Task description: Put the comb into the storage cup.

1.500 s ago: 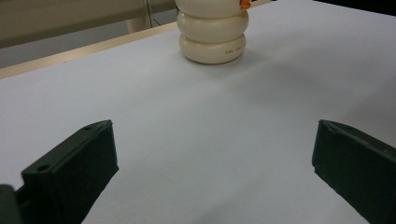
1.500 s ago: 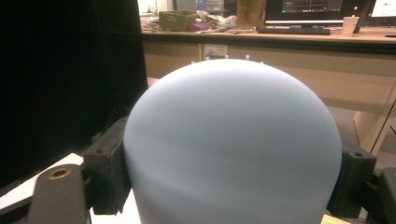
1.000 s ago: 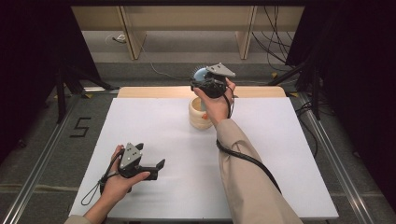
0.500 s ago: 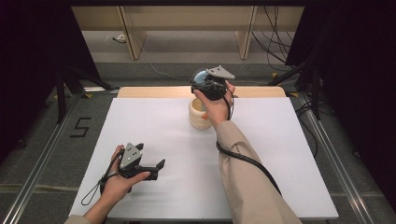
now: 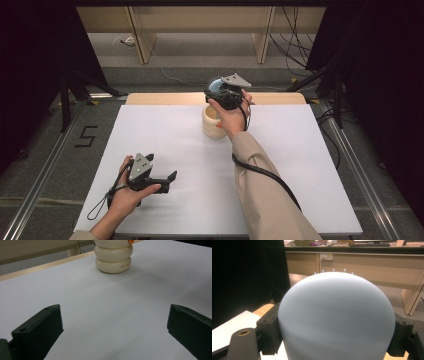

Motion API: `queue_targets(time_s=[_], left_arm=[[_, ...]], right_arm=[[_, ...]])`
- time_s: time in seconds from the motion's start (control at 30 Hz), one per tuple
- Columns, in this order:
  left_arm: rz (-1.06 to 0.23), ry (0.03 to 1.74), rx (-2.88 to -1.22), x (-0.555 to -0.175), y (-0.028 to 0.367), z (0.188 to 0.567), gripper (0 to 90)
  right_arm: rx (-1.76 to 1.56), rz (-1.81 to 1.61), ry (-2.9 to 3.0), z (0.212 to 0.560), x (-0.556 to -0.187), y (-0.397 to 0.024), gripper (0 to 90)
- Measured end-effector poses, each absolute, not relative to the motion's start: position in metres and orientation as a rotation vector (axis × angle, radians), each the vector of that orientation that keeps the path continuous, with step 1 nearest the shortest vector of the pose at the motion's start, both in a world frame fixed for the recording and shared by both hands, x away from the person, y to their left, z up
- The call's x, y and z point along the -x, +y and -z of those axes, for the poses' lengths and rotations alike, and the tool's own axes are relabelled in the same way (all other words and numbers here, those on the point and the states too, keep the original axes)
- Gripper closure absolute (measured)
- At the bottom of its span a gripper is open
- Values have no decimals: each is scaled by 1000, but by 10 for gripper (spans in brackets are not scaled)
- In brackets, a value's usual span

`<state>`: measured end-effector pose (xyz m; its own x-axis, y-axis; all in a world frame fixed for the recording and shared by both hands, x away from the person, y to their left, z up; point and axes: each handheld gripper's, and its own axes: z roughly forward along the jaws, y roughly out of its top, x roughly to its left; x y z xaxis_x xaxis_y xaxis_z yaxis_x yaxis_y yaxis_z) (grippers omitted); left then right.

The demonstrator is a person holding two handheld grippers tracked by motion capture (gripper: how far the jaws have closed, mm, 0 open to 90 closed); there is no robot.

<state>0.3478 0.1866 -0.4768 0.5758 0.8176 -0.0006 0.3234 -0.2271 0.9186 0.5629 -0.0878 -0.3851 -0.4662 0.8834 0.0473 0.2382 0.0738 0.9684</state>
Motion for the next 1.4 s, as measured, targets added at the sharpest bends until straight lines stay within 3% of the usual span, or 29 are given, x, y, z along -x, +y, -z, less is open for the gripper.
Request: queue_targets(time_s=[1.4], left_arm=[[-616,936,-1806,-348,186,478,0]], right_arm=[[-1082,-1455,1771,396,-530,-99,163]])
